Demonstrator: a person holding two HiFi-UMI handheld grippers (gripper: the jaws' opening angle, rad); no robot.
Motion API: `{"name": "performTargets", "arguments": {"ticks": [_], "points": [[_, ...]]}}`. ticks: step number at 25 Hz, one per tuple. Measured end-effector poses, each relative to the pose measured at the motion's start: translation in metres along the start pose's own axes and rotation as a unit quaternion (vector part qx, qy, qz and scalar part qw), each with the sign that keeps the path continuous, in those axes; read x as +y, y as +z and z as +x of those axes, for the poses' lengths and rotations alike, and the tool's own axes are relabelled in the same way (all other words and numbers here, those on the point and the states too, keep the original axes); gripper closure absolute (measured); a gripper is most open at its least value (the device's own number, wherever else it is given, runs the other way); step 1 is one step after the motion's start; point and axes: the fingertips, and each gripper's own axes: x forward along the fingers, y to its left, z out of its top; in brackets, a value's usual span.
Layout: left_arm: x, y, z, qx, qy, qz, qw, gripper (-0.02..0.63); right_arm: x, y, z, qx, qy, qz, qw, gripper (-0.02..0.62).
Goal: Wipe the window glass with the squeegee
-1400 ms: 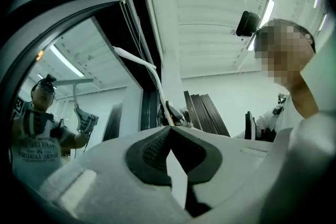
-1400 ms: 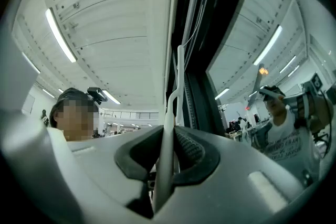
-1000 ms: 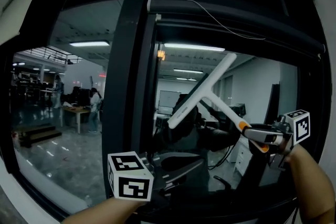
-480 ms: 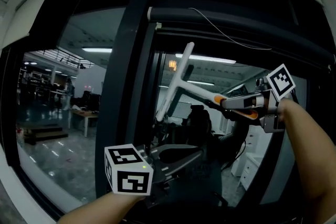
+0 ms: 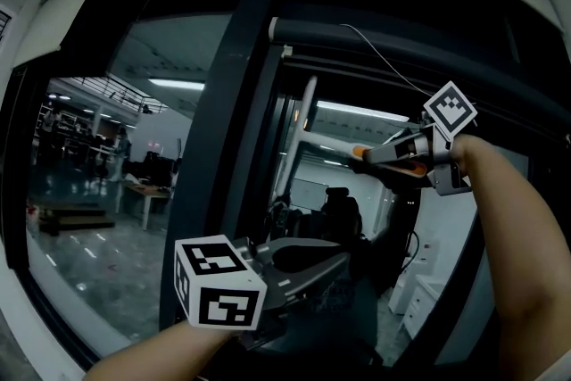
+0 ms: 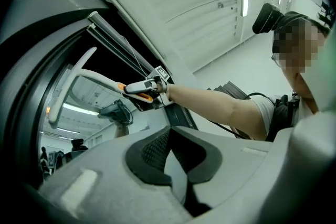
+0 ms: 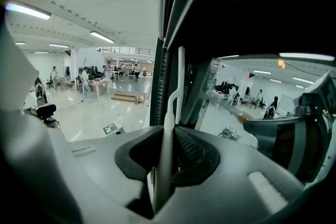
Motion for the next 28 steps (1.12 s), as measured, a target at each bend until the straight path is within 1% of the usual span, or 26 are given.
{"name": "performTargets", "arguments": {"ticks": [4,8,14,23,28], "points": [[0.009,-0.005,0.009,-0.001,0.007,-0.001,1.0000,0.606,-0.003,-0.001,0.000,0.009,0.004,0.001,1.000,0.534],[0.008,-0.009,0.011,0.004,0.013,0.004,0.9999,0.606,-0.004,-0.002,0.001,0.017,-0.001,0.010,1.000,0.531],[0.006,-0.017,0.019,0.008,0.006,0.010,0.9999,0.606,-0.003,-0.004,0.002,0.025,-0.002,0.015,1.000,0.529],[0.007,-0.021,0.025,0.016,-0.002,0.003,0.9999,0.606,-0.004,-0.003,0.002,0.010,0.006,0.030,0.999,0.530],[0.005,-0.015,0.026,0.021,-0.010,0.010,0.9997,0.606,-0.009,-0.004,0.000,0.006,0.007,0.038,0.999,0.531]]}}
